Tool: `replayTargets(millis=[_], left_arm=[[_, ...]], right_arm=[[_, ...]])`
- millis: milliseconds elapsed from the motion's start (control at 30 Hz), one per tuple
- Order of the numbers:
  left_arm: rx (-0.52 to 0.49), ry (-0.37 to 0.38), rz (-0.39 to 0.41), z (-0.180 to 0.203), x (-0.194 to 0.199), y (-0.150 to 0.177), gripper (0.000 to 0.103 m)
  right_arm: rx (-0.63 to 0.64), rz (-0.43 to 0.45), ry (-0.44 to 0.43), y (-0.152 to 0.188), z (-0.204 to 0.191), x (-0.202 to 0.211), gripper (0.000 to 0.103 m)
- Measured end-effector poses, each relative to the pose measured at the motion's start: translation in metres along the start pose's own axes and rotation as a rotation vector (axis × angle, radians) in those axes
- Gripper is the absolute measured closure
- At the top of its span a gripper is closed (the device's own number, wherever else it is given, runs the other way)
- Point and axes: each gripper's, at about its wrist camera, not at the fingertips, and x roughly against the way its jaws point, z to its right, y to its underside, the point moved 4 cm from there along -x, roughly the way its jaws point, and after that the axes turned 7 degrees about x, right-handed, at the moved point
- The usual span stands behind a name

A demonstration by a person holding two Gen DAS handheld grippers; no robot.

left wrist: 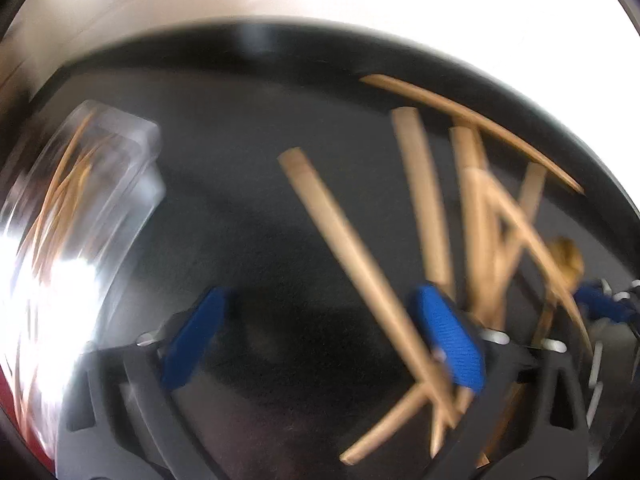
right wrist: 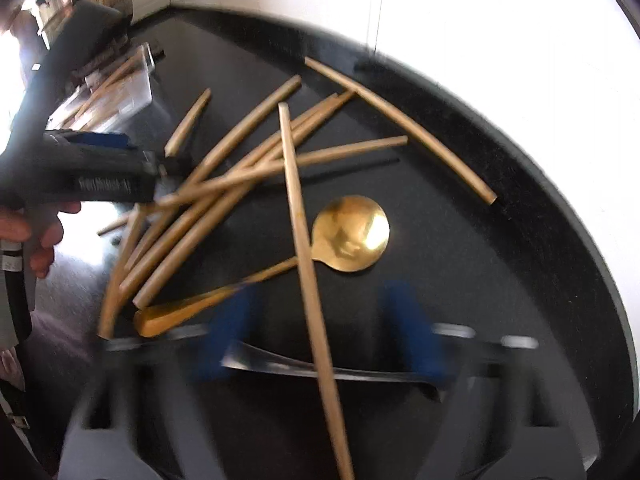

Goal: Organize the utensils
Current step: 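Grasp a chopstick from the pile with the right tool while the left tool grasps another, then carry both chopsticks over the container and open the left tool to drop its chopstick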

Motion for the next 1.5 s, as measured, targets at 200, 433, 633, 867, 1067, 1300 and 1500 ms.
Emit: replayTargets(millis=[200, 433, 633, 867, 1067, 1300, 1500], left_arm=[[-0.019, 0.166, -0.078, 0.011, 0.022, -0.002, 0.098], [-0.1, 0.262, 0.066, 0.012, 0.104, -0.014, 0.098], [-0.19, 0.297, 0.146, -0.009, 0.163, -0.017, 0.098], [-0.15, 0.325, 0.062, -0.094, 0.178, -0.02, 0.098], [-0.196, 0.299, 0.042, -0.169, 0.188, -0.053, 0.098], [-0.204, 0.324, 0.006, -0.235, 0.179, -0.055, 0.098], [-0.221, 0.334, -0.05, -0.277, 0.156, -0.059, 0.098]], right_arm=[[-0.187, 0.029, 0.015, 0.019, -0.018, 0.039, 0.096], [-0.308, 0.215, 0.043, -0.002, -0.012, 0.131, 0.096], [-0.588, 0.25, -0.181, 0.008, -0.036, 0.141, 0.096], [-0.619, 0.139, -0.243, 0.009, -0.124, 0.118, 0.096], [-0.532, 0.267, -0.186, -0.067, -0.153, 0.155, 0.096], [-0.534, 0.204, -0.298, -0.123, -0.221, 0.113, 0.096], [-0.611, 0.192, -0.324, -0.143, -0.249, 0.086, 0.096]])
